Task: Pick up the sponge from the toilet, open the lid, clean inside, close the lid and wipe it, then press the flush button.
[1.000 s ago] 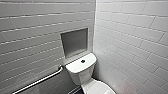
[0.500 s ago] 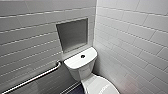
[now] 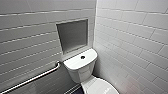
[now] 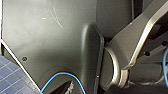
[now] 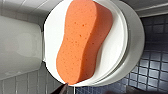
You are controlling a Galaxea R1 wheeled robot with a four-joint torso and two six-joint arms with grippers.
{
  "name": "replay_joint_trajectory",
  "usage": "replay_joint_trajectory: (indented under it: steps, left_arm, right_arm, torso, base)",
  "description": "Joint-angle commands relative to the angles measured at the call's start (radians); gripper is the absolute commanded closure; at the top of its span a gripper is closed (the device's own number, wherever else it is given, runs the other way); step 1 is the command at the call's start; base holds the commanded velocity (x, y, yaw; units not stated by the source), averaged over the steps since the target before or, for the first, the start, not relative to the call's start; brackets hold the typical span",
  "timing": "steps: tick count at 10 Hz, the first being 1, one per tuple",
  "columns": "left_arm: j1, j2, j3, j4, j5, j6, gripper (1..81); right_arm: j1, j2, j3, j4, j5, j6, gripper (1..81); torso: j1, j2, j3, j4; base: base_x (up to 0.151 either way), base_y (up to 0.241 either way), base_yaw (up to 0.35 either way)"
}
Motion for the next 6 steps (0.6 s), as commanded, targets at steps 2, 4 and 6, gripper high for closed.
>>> replay_joint_trajectory:
  steps: [2,4,6]
  left_arm:
    - [0.023,-0.003,0.008,0.009,0.07,0.003,1.0]
    - [0.032,-0.002,0.008,0.009,0.07,0.003,1.0]
    - [0.037,0.003,0.008,0.009,0.07,0.003,1.0]
  right_arm:
    - [0.137,-0.044,0.035,0.002,-0.038,0.021,1.0]
    - [0.178,-0.039,0.036,0.032,-0.042,0.02,1.0]
    - [0.22,-0.041,0.036,0.058,-0.075,0.021,1.0]
  torso:
    - [0.008,-0.014,-0.101,0.0]
    - [0.019,-0.029,-0.08,0.0]
    - [0.022,-0.032,-0.087,0.0]
  base:
    - [0.0,0.0,0.0]
    - [0.0,0.0,0.0]
    - [0.0,0.0,0.0]
